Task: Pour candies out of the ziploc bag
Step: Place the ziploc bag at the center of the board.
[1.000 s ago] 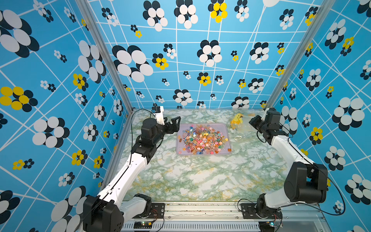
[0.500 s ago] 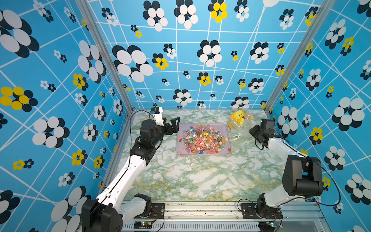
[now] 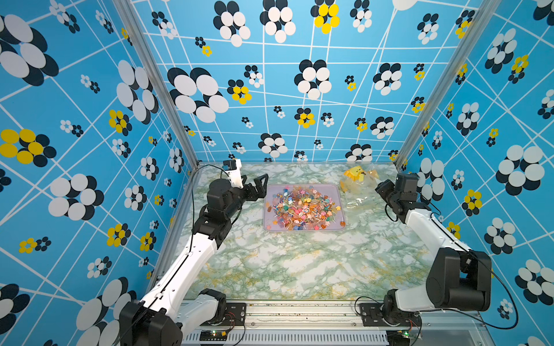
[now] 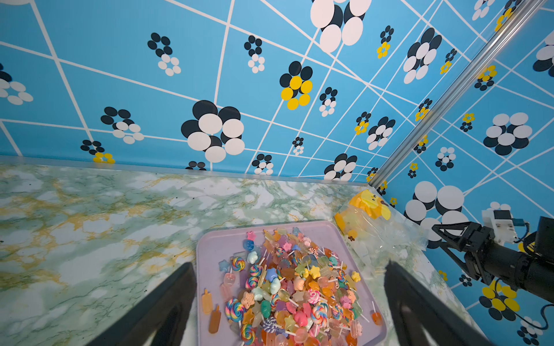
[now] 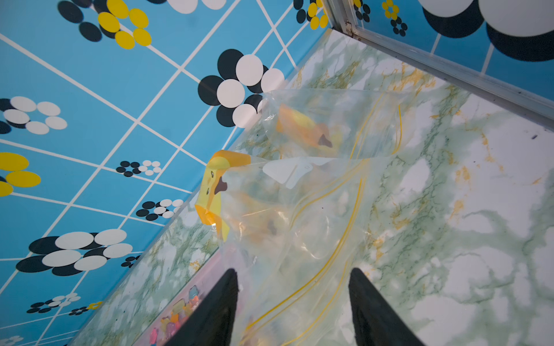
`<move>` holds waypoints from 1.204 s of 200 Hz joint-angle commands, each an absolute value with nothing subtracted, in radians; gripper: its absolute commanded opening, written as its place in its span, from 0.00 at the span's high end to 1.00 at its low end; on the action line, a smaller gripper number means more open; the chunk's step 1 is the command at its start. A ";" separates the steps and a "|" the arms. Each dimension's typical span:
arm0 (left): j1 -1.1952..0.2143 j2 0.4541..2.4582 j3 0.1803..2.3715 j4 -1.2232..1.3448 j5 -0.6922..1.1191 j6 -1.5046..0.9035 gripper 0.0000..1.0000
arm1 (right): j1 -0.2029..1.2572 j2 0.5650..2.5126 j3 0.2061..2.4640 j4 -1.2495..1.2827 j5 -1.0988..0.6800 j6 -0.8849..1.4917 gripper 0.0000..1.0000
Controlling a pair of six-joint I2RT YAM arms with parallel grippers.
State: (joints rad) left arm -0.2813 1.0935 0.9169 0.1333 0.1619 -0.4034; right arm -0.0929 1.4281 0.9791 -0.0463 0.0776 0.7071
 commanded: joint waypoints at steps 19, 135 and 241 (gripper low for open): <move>-0.274 1.062 0.892 0.133 0.121 -0.361 0.00 | -0.042 1.315 0.941 -0.093 0.179 0.555 0.33; -0.327 1.018 0.805 0.011 -0.204 -0.194 0.00 | 0.042 1.117 0.627 0.029 0.287 0.273 0.21; -0.432 1.023 0.544 0.066 -0.653 -0.082 0.01 | 0.049 0.967 0.320 0.128 0.385 0.166 0.03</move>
